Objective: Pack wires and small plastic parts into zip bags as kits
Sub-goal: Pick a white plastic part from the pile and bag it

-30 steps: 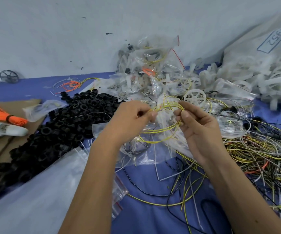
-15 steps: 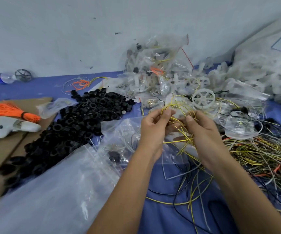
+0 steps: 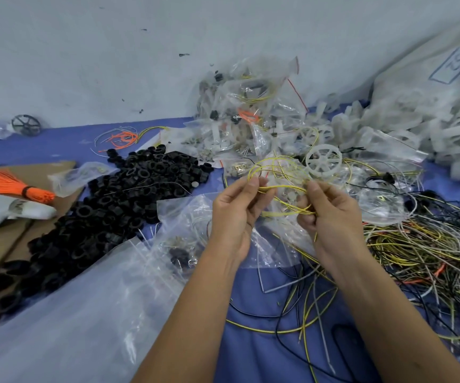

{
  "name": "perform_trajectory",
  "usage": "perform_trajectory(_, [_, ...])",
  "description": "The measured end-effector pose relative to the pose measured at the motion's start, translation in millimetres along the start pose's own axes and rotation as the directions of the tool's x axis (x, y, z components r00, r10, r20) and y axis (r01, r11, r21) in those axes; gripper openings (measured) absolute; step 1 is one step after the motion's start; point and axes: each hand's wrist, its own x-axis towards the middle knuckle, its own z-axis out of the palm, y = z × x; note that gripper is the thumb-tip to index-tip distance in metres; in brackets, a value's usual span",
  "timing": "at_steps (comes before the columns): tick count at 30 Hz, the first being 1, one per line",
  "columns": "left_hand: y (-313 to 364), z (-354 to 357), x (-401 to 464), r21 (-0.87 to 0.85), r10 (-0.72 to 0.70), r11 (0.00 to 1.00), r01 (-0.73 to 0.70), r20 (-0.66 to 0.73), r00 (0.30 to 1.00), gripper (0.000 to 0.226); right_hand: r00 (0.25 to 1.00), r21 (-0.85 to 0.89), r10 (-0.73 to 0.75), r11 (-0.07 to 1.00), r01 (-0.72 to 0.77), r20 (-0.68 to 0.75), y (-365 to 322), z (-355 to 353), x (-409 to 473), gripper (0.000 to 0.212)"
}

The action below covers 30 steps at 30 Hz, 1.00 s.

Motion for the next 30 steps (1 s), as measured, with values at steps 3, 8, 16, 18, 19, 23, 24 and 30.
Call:
perform_trajectory(3, [-5.8,-1.3,-1.9,0.279,0.031,0.959,-0.045,0.054,0.998,0.027,0.984,-0.044,-0.1,0.995,0.095,-0.149,-3.0,-7.3,3.0,0.011])
perform_trajectory(8, [-10.1,-5.4,-1.1,0.584,-0.05,0.811,-0.037,0.132,0.99,0.023,0.937,-0.172,-0.257,0.96,0.22,-0.238,-6.1,-12.6,2.1,0.016])
perform_trajectory(16, [-10.7,-5.4,-0.3,0.554,-0.024,0.832,-0.033,0.095,0.995,0.018,0.934,-0.141,-0.283,0.956,0.257,-0.216,-8.3,-12.5,5.0,0.014])
perform_trajectory(18, [-14.9,-7.9,0.8,0.718,0.107,0.687,-0.112,0.052,0.993,0.033,0.918,-0.164,-0.302,0.95,0.267,-0.258,-9.6,-17.6,7.8,0.013])
perform_trajectory(19, [-17.9,-8.9,0.7,0.788,0.174,0.6,-0.138,0.04,0.984,0.039,0.911,-0.187,-0.315,0.944,0.272,-0.265,-9.9,-20.5,8.9,0.012])
perform_trajectory(23, [-29.4,-8.6,-3.6,0.943,0.237,0.31,-0.122,0.048,0.97,0.045,0.896,-0.336,-0.383,0.894,0.298,-0.224,-8.0,-26.8,10.9,0.021])
perform_trajectory(24, [-31.0,-8.9,-3.6,0.954,0.235,0.276,-0.116,0.05,0.971,0.042,0.895,-0.358,-0.392,0.884,0.301,-0.213,-7.9,-27.3,11.1,0.022])
perform_trajectory(30, [-28.2,-13.1,1.5,0.873,0.156,0.484,-0.058,-0.021,0.988,0.018,0.967,-0.255,-0.233,0.946,0.199,-0.108,-13.7,-27.1,9.9,0.021])
